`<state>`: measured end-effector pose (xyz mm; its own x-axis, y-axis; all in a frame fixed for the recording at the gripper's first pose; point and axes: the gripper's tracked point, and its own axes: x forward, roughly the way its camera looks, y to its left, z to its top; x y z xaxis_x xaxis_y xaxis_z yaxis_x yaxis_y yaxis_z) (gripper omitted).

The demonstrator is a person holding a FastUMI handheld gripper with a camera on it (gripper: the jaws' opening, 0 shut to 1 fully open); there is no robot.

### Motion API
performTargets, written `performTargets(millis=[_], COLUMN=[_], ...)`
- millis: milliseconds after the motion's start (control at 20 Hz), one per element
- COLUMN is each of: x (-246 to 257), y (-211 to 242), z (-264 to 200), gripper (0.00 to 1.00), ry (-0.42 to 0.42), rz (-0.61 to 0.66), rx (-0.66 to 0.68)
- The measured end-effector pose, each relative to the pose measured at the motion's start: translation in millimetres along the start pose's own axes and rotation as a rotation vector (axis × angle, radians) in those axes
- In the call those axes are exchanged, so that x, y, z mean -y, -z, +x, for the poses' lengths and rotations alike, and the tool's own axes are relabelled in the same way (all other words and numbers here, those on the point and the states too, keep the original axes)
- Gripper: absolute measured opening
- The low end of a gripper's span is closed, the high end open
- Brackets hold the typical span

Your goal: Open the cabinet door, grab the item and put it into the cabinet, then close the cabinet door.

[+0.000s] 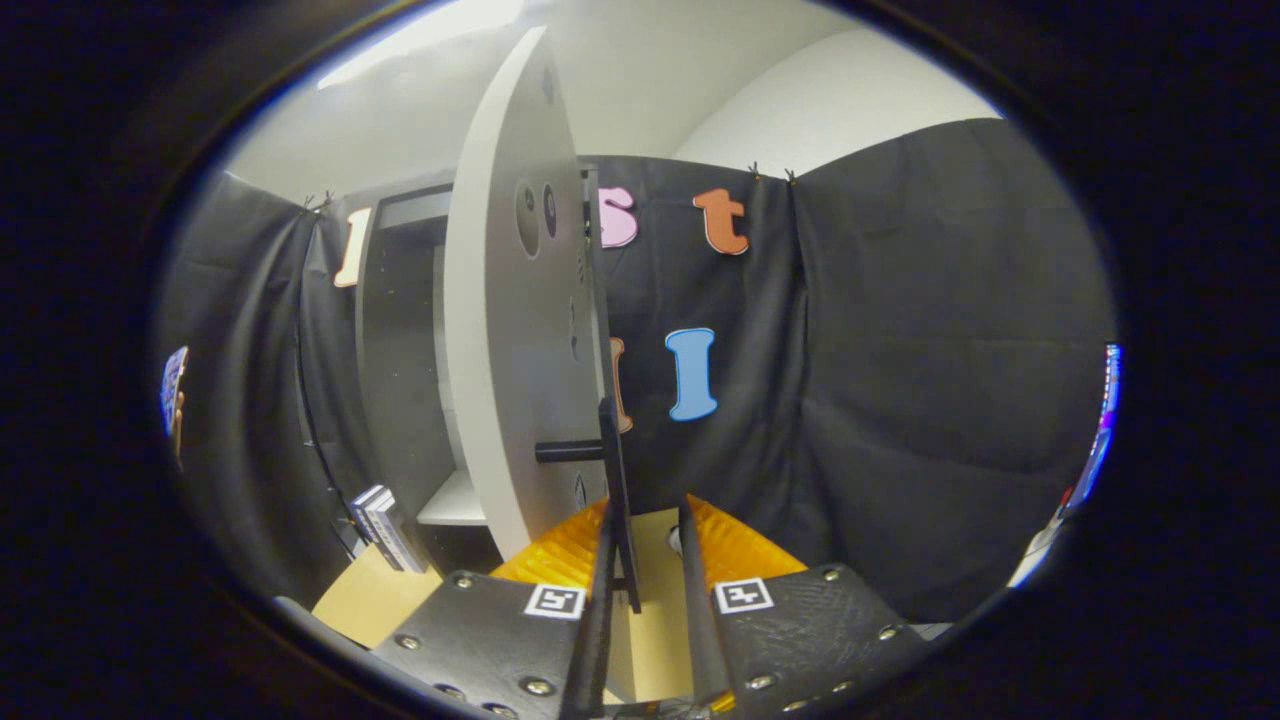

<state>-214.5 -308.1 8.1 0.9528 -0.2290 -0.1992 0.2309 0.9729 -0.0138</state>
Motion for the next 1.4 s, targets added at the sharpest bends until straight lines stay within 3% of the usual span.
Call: performTargets(millis=[500, 650, 950, 1150, 1400], x=[37.2, 12.1, -59.8, -102.1, -135.2], y=[-0.8, 11.4, 43.3, 77.8, 142.9], z=[-42.6, -43.7, -26.8, -7.1, 16.6], gripper=[0.37, 0.37, 0.37, 0.37, 0.37], ry=[0.234, 0.220, 0.093, 0.013, -0.018], rz=[-0.079, -0.095, -0.087, -0.081, -0.102], rx=[0.059, 0.040, -0.019, -0.079, -0.184])
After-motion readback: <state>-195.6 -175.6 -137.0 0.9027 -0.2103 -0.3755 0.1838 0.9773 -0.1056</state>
